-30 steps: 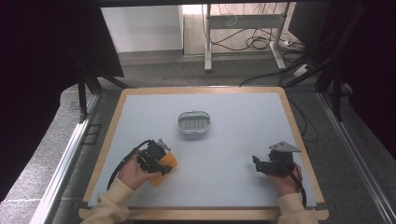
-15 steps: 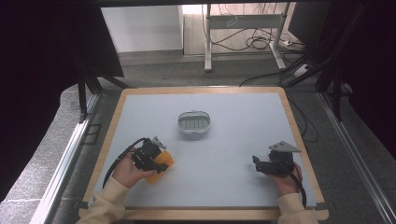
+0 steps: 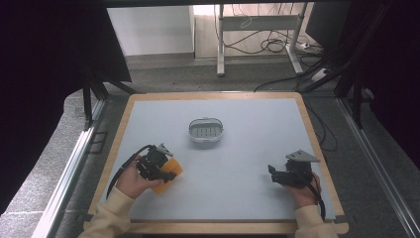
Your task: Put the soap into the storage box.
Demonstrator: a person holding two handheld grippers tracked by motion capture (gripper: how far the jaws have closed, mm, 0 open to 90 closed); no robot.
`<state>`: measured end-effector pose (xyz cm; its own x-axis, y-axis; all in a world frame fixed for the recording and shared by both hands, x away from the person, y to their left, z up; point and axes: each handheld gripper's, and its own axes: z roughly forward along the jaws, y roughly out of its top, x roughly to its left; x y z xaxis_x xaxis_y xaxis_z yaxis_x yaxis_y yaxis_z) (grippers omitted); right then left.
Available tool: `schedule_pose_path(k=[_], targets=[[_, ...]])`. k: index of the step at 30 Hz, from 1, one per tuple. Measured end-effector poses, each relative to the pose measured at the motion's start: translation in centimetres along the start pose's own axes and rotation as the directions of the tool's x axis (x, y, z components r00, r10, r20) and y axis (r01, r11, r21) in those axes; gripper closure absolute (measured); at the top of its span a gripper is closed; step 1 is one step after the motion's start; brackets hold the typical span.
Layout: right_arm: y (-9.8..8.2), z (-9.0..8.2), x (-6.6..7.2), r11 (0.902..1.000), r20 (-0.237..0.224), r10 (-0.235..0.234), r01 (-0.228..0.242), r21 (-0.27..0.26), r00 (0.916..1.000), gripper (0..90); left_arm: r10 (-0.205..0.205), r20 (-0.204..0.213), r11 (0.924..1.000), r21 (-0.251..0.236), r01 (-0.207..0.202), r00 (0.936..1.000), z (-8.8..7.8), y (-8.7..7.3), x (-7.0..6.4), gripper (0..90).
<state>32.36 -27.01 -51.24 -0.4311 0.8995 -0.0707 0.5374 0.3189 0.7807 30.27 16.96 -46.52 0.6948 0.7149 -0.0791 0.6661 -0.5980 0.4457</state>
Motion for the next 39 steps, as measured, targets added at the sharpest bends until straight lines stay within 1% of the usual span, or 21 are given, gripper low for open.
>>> schedule_pose_path(k=[4,5,9,11,14,15,20,24,27,29,36,37,39], targets=[[0.0,0.0,0.0,1.0,-0.007,0.008,-0.008,0.001,0.9999,12.1,0.005,-0.006,1.0,0.0,-0.005,1.0,-0.2,0.2,0.3,61.5],[0.0,0.1,-0.1,0.9999,-0.01,0.011,-0.011,0.001,0.9999,12.1,-0.002,-0.006,1.0,-0.003,0.002,1.0,-0.4,0.3,0.5,61.5],[0.0,0.0,-0.1,0.9999,-0.013,0.015,-0.015,-0.002,0.9998,12.1,-0.003,-0.008,1.0,-0.002,0.003,1.0,-0.5,0.8,0.7,61.5],[0.0,-0.1,0.0,0.9999,-0.017,0.015,-0.015,-0.006,0.9997,12.1,-0.009,-0.002,0.9999,-0.014,0.009,1.0,-0.6,1.2,0.9,61.5],[0.0,-0.1,0.0,0.9999,-0.021,0.012,-0.013,-0.008,0.9997,12.1,-0.009,0.002,0.9998,-0.02,0.009,1.0,-0.7,1.4,1.0,61.5],[0.0,-0.2,0.1,0.9999,-0.021,0.013,-0.013,-0.008,0.9997,12.0,-0.015,0.004,0.9995,-0.027,0.015,0.9999,-0.8,1.5,1.2,61.5],[0.0,-0.2,0.1,0.9999,-0.021,0.014,-0.014,-0.009,0.9997,12.0,-0.018,0.008,0.9994,-0.029,0.018,0.9998,-1.0,1.6,1.5,61.5],[0.0,-0.2,0.1,0.9998,-0.018,0.014,-0.015,-0.01,0.9997,12.0,-0.01,0.016,0.9996,-0.025,0.01,0.9998,-1.2,1.9,1.8,61.5],[0.2,-0.5,0.3,0.9993,-0.028,0.01,-0.011,-0.036,0.9995,12.1,-0.004,0.018,0.9996,-0.028,0.004,0.9998,-1.6,2.3,2.1,61.5],[0.3,-0.5,0.5,0.9992,-0.034,0.007,-0.008,-0.04,0.9994,12.1,-0.002,0.019,0.9996,-0.028,0.002,0.9998,-1.7,2.4,2.2,61.5],[0.2,-0.5,0.5,0.9995,-0.044,-0.002,0.001,-0.033,0.999,12.1,0.016,0.018,0.9992,-0.037,-0.015,0.9997,-2.1,3.2,2.4,61.5],[0.2,-0.5,0.5,0.9995,-0.042,0.0,-0.001,-0.031,0.9991,12.1,0.029,0.017,0.9987,-0.042,-0.028,0.9994,-2.2,3.4,2.3,61.5],[0.2,-0.5,0.5,0.9995,-0.04,0.002,-0.003,-0.03,0.9992,12.1,0.041,0.014,0.9984,-0.039,-0.041,0.9991,-2.2,3.6,2.3,61.5]])
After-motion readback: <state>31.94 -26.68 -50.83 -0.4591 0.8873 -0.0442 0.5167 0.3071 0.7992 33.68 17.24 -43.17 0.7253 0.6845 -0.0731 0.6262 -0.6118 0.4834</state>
